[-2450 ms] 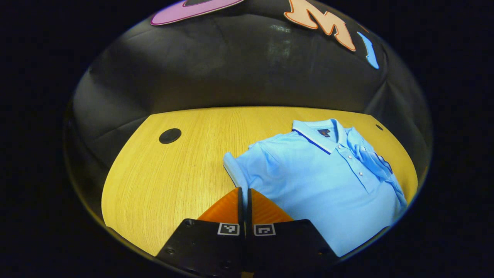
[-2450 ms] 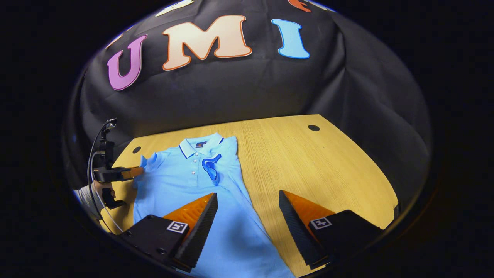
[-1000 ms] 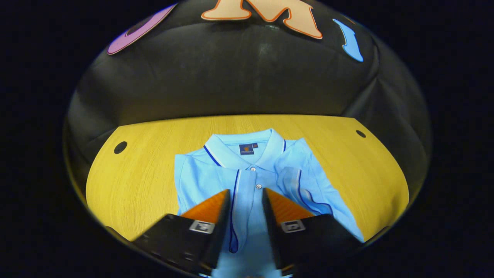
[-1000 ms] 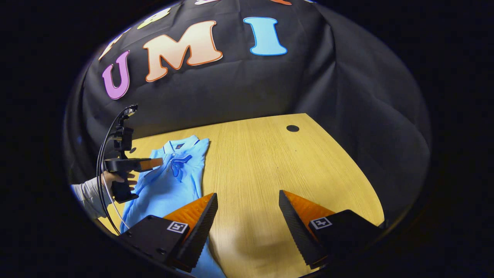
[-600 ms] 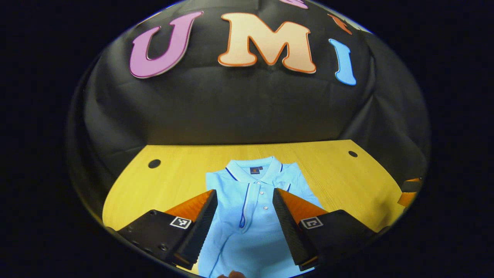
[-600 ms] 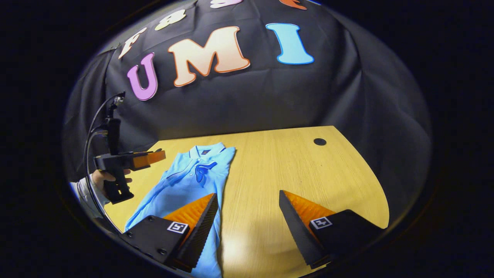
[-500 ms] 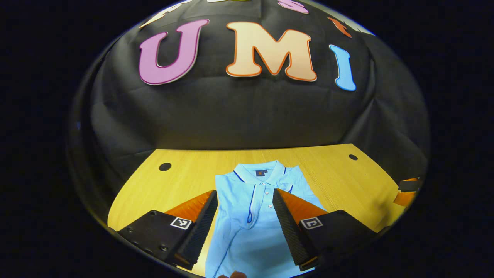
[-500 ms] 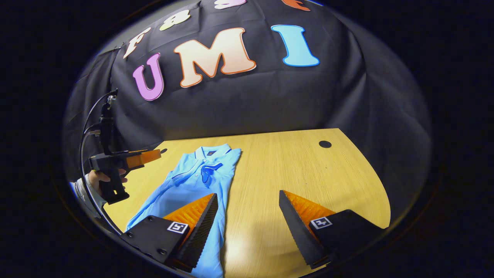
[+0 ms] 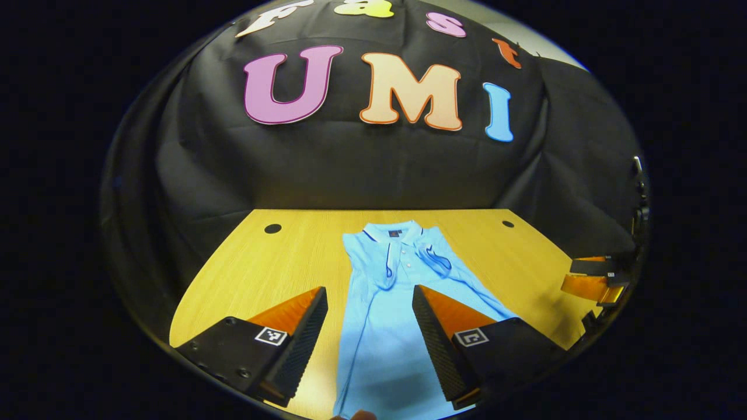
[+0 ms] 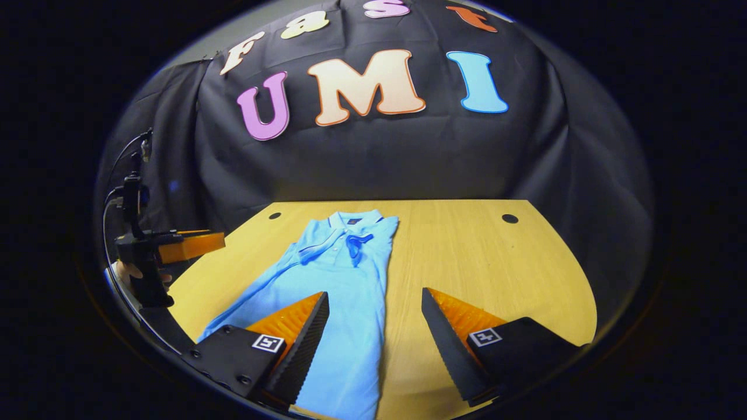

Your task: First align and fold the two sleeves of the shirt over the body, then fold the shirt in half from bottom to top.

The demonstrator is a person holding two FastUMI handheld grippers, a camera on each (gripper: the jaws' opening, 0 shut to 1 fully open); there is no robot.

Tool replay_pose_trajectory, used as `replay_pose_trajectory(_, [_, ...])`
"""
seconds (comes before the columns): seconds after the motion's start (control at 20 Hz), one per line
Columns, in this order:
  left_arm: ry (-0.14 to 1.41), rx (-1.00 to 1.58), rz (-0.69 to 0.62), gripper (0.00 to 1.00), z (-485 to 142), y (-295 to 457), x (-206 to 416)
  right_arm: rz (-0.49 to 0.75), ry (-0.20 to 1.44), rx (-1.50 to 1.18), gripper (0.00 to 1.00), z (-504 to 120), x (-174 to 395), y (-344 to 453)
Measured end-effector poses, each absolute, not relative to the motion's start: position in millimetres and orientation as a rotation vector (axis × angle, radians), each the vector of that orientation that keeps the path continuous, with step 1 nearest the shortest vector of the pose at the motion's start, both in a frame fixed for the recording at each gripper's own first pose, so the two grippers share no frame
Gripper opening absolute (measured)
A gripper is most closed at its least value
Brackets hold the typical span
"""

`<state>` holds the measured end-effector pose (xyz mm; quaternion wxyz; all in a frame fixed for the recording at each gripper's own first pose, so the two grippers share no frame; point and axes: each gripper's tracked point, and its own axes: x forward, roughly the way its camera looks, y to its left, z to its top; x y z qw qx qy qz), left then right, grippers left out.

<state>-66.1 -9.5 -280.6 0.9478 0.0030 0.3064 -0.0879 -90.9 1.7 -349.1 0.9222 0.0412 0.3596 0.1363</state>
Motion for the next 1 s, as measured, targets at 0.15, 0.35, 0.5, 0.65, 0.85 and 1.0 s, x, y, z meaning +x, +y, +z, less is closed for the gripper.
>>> replay_pose_trajectory(0.15, [0.64,0.043,-0.189,0.88,-282.6,2.0,-108.1,0.294,0.761,0.08,0.95,-350.4,-127.2,16.5])
replay_pose_trajectory(0.35, [0.682,0.016,-0.198,0.88,-296.1,9.5,-154.2,0.306,0.799,0.036,0.99,-361.7,-174.0,23.4])
replay_pose_trajectory(0.5, [0.737,0.022,-0.198,0.89,-315.5,16.2,-190.7,0.296,0.828,0.022,0.99,-370.4,-205.7,22.7])
replay_pose_trajectory(0.65, [0.779,0.058,-0.201,0.92,-335.0,18.9,-218.6,0.276,0.858,0.014,0.99,-382.0,-228.6,17.6])
replay_pose_trajectory(0.85, [0.835,0.082,-0.205,0.96,-363.9,18.3,-246.4,0.237,0.902,0.018,0.94,-400.3,-249.4,10.1])
replay_pose_trajectory(1.0, [0.86,0.085,-0.194,0.96,-381.1,17.7,-256.0,0.216,0.936,0.013,0.94,-416.7,-263.2,6.9])
